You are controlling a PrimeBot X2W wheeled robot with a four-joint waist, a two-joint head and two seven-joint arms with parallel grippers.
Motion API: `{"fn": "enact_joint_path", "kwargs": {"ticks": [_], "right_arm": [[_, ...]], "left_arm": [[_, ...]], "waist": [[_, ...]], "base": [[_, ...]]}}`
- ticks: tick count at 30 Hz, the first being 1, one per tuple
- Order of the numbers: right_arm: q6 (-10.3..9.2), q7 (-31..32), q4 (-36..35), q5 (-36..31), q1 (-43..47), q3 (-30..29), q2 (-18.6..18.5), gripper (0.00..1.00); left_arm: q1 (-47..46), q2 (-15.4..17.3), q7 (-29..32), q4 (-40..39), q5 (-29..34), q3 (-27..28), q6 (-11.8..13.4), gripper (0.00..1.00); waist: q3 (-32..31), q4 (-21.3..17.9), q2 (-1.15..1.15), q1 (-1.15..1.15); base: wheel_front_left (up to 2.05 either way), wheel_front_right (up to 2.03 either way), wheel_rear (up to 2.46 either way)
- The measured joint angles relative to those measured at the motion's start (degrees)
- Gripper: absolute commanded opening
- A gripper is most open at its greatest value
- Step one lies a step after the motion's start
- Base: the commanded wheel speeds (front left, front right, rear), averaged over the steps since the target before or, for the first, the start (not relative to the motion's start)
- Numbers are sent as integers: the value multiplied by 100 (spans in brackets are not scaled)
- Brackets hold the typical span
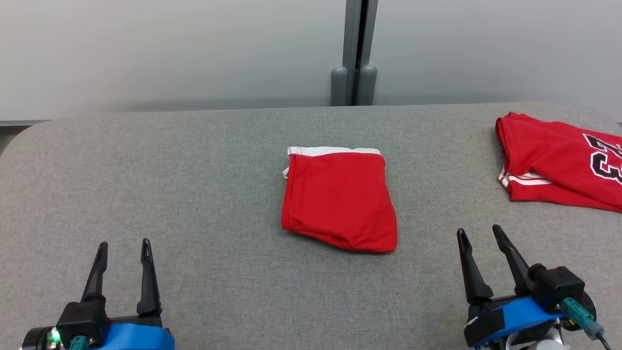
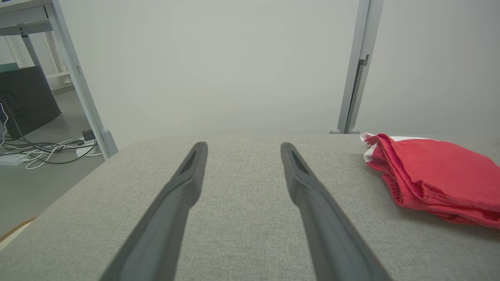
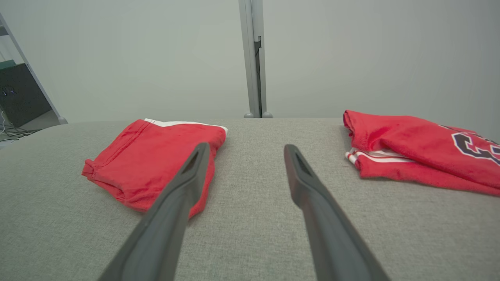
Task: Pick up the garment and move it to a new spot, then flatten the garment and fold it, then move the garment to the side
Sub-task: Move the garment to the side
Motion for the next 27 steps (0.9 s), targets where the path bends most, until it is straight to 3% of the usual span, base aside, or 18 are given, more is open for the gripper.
{"fn": "enact_joint_path", "kwargs": {"ticks": [8,16,27], "right_arm": [[-1,22,110,38,-113,67,5,100],[-1,264,444,-143,-1362,460,-86,100],[0,503,2075,-171,-2842,643,-79,100]], "left_arm": [[-1,-2,1,-2,-47,-76,24,100],[-154,0,0,-42,-92,-132,26,100],[-448,-43,1,-90,-140,-233,43,100]], "waist": [[5,53,0,0],[206,182,0,1],[618,474,1,1]], "base": [[0,0,0],[0,0,0],[0,0,0]]}}
